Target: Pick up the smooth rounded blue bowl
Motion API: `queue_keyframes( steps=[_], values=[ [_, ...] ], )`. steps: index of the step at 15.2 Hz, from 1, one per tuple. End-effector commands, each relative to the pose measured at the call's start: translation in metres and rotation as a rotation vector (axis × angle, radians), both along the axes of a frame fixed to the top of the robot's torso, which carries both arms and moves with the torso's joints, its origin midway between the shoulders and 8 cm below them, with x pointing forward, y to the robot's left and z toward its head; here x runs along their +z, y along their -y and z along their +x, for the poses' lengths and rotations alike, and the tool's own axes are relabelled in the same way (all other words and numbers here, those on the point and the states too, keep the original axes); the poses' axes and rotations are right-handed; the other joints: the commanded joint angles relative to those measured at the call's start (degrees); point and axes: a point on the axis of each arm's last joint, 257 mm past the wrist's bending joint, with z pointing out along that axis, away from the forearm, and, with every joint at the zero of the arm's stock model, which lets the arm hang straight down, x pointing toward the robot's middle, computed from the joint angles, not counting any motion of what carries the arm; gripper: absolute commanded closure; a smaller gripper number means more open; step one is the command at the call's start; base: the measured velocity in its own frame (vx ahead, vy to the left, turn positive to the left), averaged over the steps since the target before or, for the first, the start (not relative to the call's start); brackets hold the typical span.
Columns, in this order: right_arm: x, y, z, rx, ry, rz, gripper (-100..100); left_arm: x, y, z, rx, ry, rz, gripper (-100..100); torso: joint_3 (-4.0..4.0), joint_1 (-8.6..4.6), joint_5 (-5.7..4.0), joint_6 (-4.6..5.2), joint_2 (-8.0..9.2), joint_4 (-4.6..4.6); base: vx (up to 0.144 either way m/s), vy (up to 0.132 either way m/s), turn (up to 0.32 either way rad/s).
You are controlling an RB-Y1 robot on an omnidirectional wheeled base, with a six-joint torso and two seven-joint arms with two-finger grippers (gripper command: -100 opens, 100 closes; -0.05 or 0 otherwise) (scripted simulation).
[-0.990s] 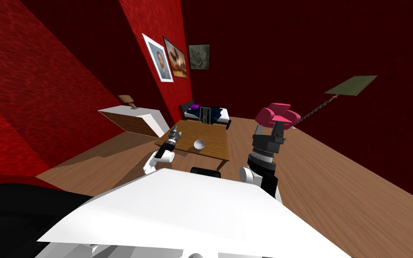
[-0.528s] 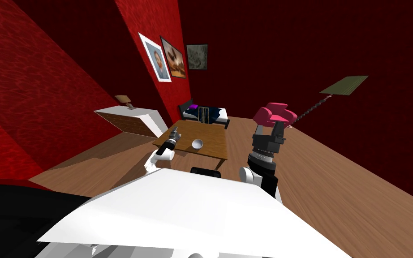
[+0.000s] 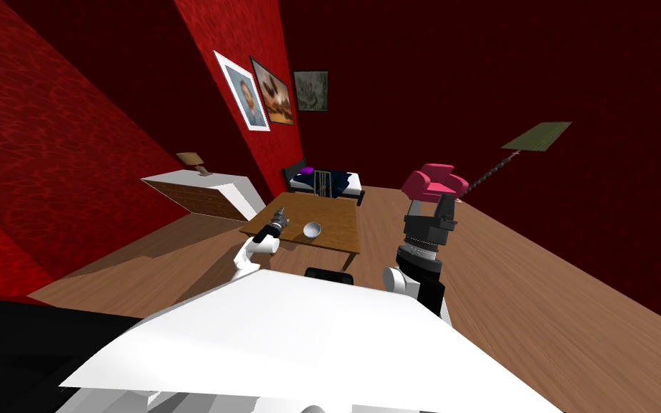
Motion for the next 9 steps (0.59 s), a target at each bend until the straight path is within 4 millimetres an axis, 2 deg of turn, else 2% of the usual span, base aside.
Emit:
queue_keyframes(
  steps=[1, 5, 9],
  values=[
    [0.0, 0.0, 0.0, 0.0, 0.0, 0.0, 0, -0.014, -0.004, -0.001, 0.013, -0.046, -0.014, -100, 0.0, 0.0, 0.0, 0.0, 0.0, 0.0, -0.006, -0.039, -0.015],
    [0.0, 0.0, 0.0, 0.0, 0.0, 0.0, 0, -0.044, -0.018, 0.0, 0.059, -0.144, -0.068, -100, 0.01, 0.03, 0.0, -0.01, 0.01, 0.0, -0.011, -0.049, -0.041],
    [0.0, 0.0, 0.0, 0.0, 0.0, 0.0, 0, -0.065, -0.024, -0.005, 0.088, -0.221, -0.101, -100, 0.0, 0.0, 0.0, 0.01, -0.01, 0.0, -0.005, -0.054, -0.042]
  ],
)
